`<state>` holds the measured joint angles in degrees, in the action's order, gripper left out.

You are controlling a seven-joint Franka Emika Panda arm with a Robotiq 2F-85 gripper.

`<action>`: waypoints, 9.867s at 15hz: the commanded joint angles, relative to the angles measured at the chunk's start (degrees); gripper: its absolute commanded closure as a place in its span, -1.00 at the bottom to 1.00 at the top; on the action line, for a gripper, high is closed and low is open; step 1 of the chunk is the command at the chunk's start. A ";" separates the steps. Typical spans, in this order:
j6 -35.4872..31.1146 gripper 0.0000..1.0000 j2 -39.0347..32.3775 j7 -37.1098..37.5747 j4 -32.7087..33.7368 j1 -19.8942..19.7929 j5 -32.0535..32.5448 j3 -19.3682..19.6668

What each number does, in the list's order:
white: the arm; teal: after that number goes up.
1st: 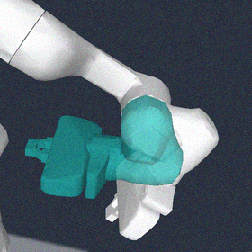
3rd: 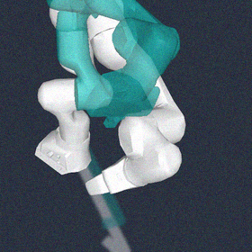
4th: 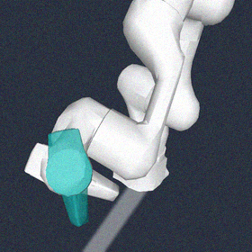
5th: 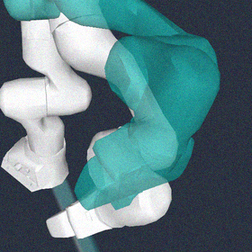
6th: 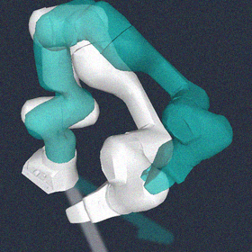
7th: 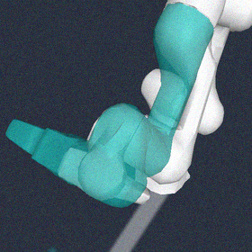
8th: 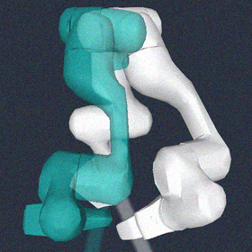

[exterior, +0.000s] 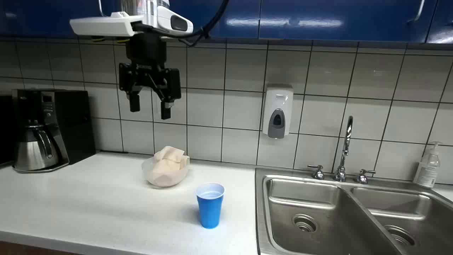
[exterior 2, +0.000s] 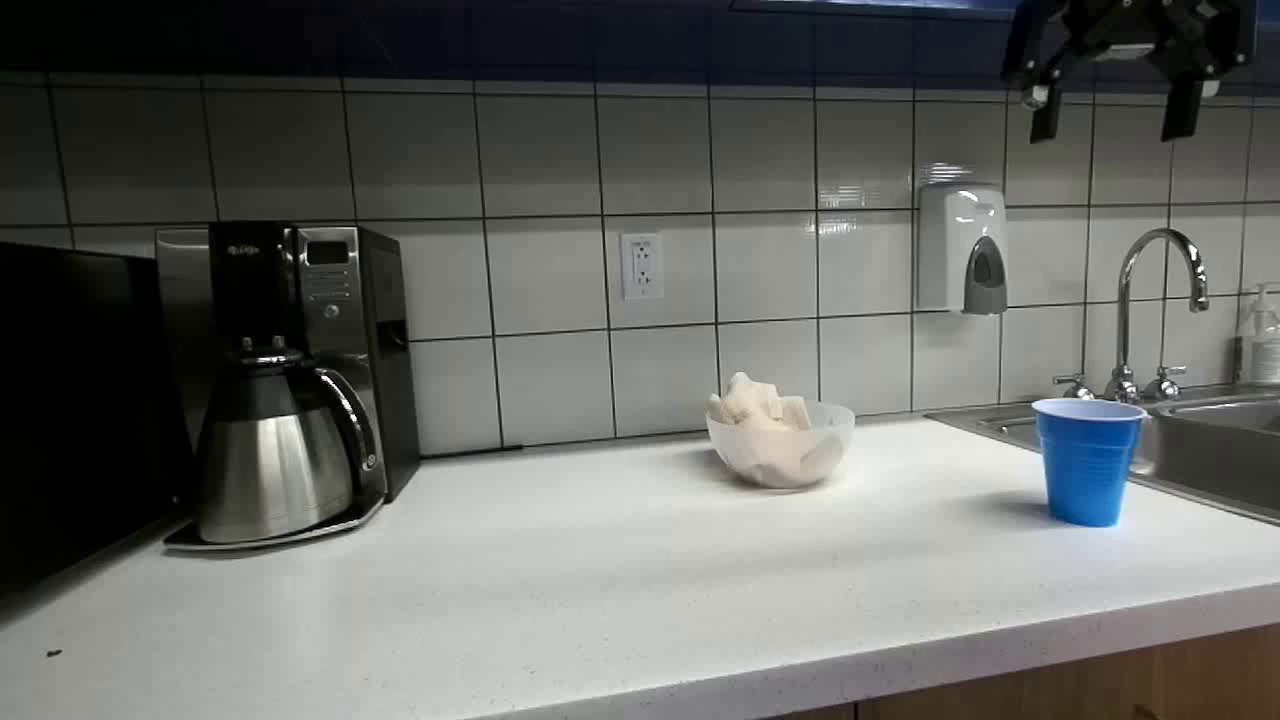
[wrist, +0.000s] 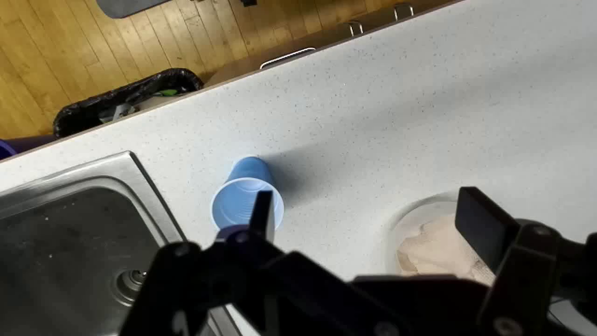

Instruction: Remove the cloth from the bowl

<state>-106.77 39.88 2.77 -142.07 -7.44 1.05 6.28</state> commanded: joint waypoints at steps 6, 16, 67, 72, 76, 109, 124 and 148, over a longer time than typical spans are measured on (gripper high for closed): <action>-0.46 -1.00 0.17 -0.14 -0.65 -0.13 0.14 -0.44; -11.39 -1.00 -5.02 1.75 -8.43 0.55 2.78 -4.44; -63.28 -1.00 -66.33 19.58 20.77 19.81 9.86 3.97; -62.72 -1.00 -69.58 19.62 24.98 21.94 8.85 5.97; -61.18 -1.00 -70.58 17.13 26.85 20.11 6.64 3.48; -56.36 -1.00 -70.73 7.06 26.84 12.23 -0.67 -4.13; -56.36 1.00 -70.17 6.80 25.98 11.61 -0.62 -4.15; -49.38 0.97 -42.37 10.60 9.29 11.49 4.23 -1.30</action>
<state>-155.57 -8.68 12.05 -127.91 5.21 3.15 5.44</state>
